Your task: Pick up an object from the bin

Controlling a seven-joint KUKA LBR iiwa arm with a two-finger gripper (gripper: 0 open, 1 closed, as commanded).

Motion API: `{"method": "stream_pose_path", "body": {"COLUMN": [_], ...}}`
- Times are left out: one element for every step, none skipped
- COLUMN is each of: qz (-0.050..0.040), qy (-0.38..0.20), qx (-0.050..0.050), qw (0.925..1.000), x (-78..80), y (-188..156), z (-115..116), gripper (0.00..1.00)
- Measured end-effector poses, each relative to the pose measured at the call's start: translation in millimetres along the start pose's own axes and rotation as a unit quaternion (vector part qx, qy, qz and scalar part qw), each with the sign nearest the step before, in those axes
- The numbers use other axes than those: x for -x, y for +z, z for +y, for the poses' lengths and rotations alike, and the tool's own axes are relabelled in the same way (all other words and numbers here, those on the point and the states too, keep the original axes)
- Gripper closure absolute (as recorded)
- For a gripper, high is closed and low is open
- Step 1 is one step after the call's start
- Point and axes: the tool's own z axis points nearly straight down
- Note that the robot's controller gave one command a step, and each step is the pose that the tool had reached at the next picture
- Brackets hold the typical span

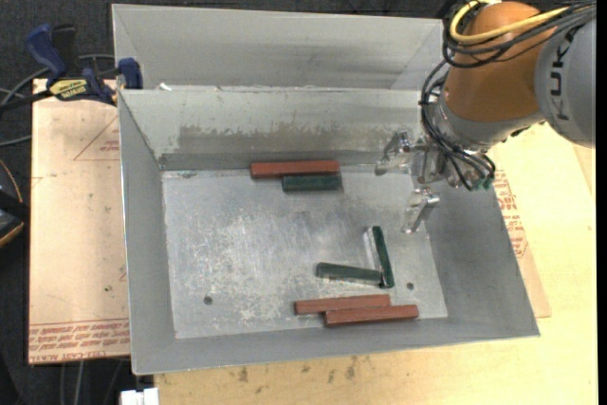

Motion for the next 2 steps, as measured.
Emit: {"method": "stream_pose_path", "body": {"qz": [0.0012,-0.0038], "qy": [0.002,-0.007], "qx": [0.000,-0.002], "qw": [1.0000,1.0000], "x": [0.6,-39.8], "y": [10,91], "z": [0,43], "gripper": [0.00,1.00]}}
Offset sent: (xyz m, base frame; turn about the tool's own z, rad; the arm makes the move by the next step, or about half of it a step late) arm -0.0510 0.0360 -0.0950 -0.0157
